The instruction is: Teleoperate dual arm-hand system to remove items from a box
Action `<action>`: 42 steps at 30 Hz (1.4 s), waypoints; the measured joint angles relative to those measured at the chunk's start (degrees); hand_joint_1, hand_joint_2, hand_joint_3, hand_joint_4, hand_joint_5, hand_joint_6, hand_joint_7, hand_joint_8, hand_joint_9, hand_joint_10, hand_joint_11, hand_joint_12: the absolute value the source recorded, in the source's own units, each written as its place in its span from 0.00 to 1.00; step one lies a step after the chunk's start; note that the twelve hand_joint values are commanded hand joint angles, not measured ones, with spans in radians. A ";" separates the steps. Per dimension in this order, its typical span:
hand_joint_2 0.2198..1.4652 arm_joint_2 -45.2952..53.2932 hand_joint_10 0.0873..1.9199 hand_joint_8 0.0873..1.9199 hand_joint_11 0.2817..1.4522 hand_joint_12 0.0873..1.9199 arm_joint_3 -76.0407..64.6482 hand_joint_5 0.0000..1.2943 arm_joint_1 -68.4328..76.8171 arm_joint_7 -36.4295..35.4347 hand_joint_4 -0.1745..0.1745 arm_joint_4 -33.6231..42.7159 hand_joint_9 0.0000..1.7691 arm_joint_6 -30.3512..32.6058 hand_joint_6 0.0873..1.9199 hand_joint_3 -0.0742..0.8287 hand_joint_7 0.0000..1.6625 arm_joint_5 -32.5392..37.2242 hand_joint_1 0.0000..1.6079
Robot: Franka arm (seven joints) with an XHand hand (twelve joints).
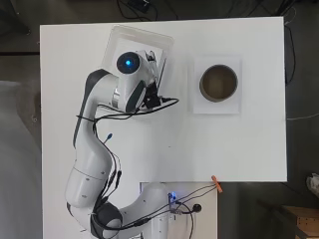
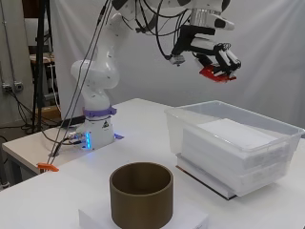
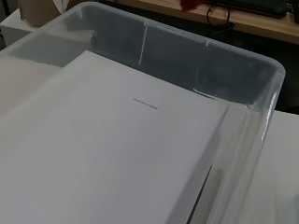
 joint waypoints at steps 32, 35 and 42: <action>0.84 49.43 0.97 0.93 0.33 0.85 -5.11 0.53 -3.76 16.37 1.00 -3.02 0.57 13.60 0.73 0.08 0.45 -44.84 0.54; 0.85 50.46 0.93 0.87 0.32 0.82 -9.50 0.51 0.30 19.43 0.64 -1.21 0.56 10.94 0.71 0.09 0.45 -44.76 0.61; 0.87 53.84 1.00 0.97 0.35 0.85 -15.00 0.49 8.48 28.78 1.00 0.01 0.58 11.13 0.78 0.08 0.43 -45.53 0.52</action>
